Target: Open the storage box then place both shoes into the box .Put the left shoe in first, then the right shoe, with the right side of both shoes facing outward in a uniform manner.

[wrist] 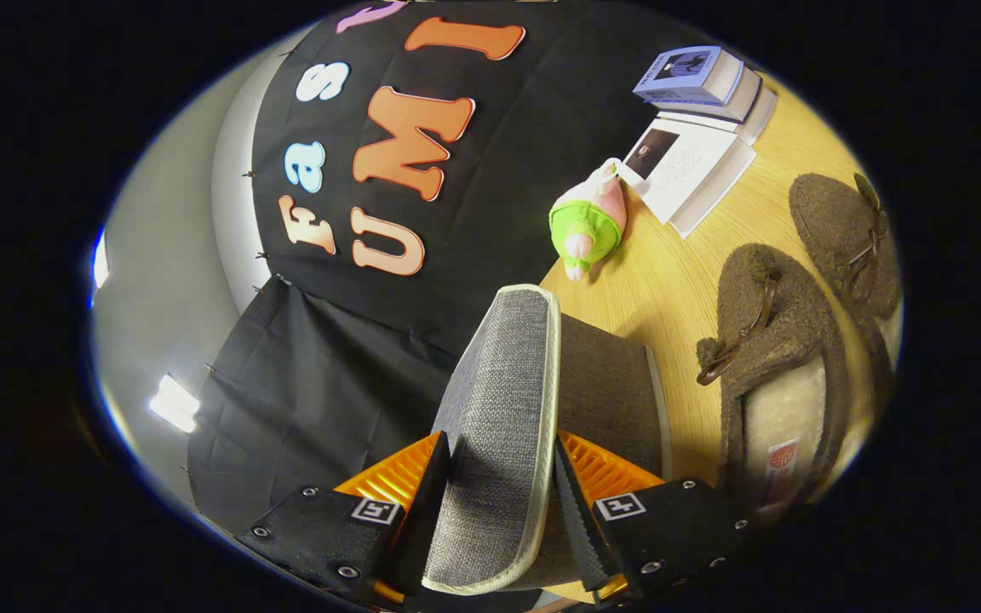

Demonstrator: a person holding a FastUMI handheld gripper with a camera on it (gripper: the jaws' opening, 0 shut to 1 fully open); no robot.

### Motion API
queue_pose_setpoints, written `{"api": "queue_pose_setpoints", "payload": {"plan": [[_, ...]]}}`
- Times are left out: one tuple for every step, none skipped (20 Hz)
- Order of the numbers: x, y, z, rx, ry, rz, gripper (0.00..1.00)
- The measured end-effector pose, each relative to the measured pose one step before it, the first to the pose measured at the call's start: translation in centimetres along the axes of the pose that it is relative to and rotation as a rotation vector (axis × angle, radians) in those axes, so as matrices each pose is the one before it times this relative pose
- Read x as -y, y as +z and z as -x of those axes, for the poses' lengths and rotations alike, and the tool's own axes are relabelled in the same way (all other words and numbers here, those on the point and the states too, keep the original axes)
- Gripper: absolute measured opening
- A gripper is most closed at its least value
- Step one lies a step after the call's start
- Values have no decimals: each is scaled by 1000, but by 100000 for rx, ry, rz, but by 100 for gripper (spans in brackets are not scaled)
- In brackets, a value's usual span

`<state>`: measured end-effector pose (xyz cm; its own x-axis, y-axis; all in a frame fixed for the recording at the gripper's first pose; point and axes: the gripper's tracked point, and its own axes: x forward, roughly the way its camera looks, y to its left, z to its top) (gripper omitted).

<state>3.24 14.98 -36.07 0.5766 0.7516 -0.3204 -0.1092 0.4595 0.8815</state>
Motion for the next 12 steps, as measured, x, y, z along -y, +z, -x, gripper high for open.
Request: {"api": "queue_pose_setpoints", "payload": {"plan": [[-73, 281, 275, 912, -247, 55, 66], [28, 387, 307, 882, -308, -164, 61], [24, 316, 257, 837, -345, -615, 57], [53, 455, 261, 1609, -429, -1102, 46], [-196, 753, 241, 1558, 422, -1652, 39], [-378, 138, 17, 370, 590, -725, 24], [-372, 97, 334, 292, -300, -211, 18], [-145, 18, -139, 328, -778, 697, 11], [-392, 137, 93, 216, -1126, 1577, 9], [-310, 77, -13, 347, -1243, 2277, 6], [-596, 29, 166, 256, -882, 2214, 5], [-695, 9, 86, 193, -503, 1729, 5]]}}
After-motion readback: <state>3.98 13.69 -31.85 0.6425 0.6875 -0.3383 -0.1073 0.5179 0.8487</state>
